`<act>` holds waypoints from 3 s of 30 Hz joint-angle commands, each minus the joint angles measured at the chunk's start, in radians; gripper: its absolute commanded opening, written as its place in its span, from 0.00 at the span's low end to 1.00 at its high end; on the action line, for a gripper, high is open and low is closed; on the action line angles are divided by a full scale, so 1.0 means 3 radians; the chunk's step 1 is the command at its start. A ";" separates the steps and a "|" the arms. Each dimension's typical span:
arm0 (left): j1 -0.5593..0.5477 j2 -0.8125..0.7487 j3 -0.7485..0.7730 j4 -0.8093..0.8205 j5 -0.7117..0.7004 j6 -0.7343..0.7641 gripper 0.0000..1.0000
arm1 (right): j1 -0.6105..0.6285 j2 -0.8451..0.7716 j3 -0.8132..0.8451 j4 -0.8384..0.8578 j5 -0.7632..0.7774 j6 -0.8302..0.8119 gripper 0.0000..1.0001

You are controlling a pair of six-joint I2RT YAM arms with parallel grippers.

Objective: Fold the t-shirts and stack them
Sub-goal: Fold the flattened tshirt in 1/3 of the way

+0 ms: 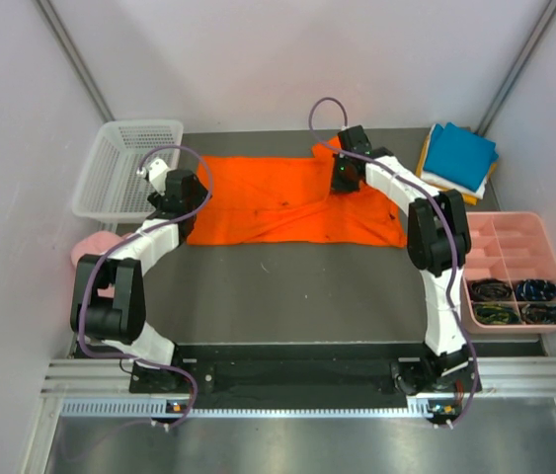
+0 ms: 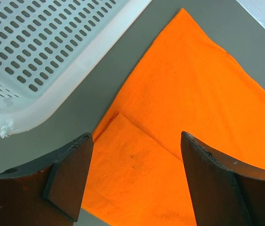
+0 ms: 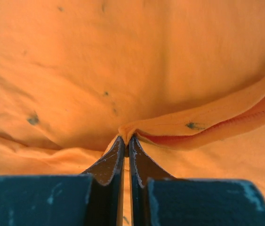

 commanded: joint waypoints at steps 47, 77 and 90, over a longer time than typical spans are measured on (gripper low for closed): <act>-0.0141 -0.0734 -0.0608 -0.0093 0.0350 0.0159 0.79 | -0.0459 -0.2429 -0.2642 0.0152 0.1089 0.0013 0.52; -0.0146 -0.0718 -0.0623 -0.0103 0.0294 0.0189 0.80 | -0.0643 -0.1857 -0.2575 0.0397 0.0609 0.0017 0.42; -0.0136 -0.0739 -0.0623 -0.0149 0.0161 0.0225 0.80 | -0.0654 -0.1744 -0.2539 0.0407 0.0660 0.0012 0.08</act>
